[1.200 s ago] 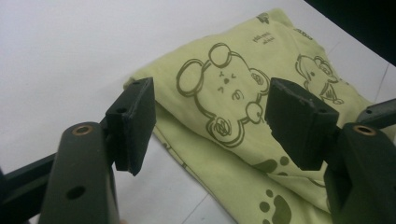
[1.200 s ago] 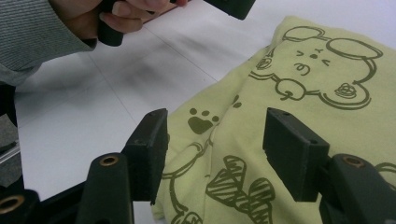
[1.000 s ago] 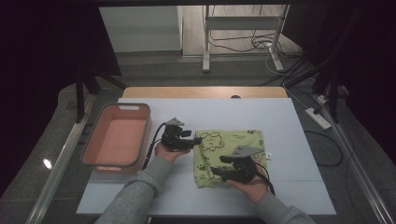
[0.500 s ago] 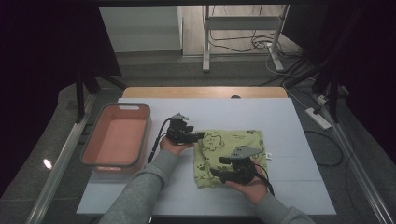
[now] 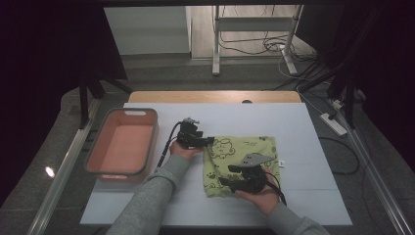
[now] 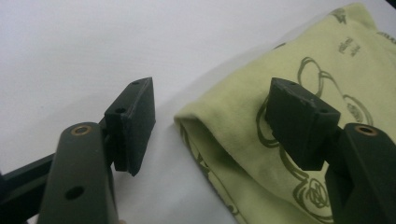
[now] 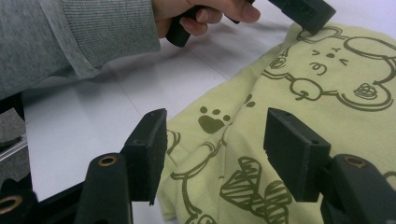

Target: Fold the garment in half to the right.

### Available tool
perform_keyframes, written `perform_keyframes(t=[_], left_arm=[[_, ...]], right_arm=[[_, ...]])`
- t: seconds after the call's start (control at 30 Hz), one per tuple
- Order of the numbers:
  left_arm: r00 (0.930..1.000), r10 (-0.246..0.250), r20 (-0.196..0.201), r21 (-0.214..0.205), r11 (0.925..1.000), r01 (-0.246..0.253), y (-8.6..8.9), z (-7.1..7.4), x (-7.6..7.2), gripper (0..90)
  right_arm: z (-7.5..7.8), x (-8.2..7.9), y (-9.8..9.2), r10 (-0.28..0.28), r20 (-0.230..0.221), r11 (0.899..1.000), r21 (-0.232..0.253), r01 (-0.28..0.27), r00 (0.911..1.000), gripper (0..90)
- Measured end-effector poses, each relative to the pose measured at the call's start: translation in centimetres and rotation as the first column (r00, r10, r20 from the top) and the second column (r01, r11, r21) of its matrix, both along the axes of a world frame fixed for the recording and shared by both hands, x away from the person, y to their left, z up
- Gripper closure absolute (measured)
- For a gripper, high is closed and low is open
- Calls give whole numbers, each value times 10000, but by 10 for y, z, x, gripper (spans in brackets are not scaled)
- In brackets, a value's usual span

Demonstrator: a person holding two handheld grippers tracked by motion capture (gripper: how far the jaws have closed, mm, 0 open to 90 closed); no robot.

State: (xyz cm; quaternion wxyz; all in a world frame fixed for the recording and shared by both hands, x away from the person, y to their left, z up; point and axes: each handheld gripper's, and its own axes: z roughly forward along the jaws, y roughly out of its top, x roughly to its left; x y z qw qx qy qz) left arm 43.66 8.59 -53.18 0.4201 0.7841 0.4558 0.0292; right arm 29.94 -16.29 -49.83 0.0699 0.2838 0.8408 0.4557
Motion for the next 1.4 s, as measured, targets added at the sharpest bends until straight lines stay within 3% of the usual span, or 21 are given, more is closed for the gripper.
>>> perform_keyframes(t=[0.2,0.47,0.63,0.8,0.93,1.4], left_arm=[[9997,-68,-234,126,9999,71,-1,-6,2,331],[9996,-179,-199,94,9998,181,-2,-7,3,381],[9990,-422,-156,113,9990,424,-4,-8,3,503],[9971,-721,-255,70,9974,723,-4,-10,3,750],[9962,-846,-194,133,9963,848,-6,-9,2,801],[9957,-908,176,-233,9956,912,1,9,-5,817]], right_arm=[[0,0,0,-6,-2,10000,-12,6,10000,409],[0,0,0,-5,7,10000,-20,5,10000,409],[-1,0,0,8,8,10000,-42,-8,10000,409],[-1,0,0,25,3,10000,-84,-25,10000,409],[-1,0,0,22,7,10000,-86,-22,10000,409],[-2,-6,9,224,-96,9996,-191,-226,9997,391]])
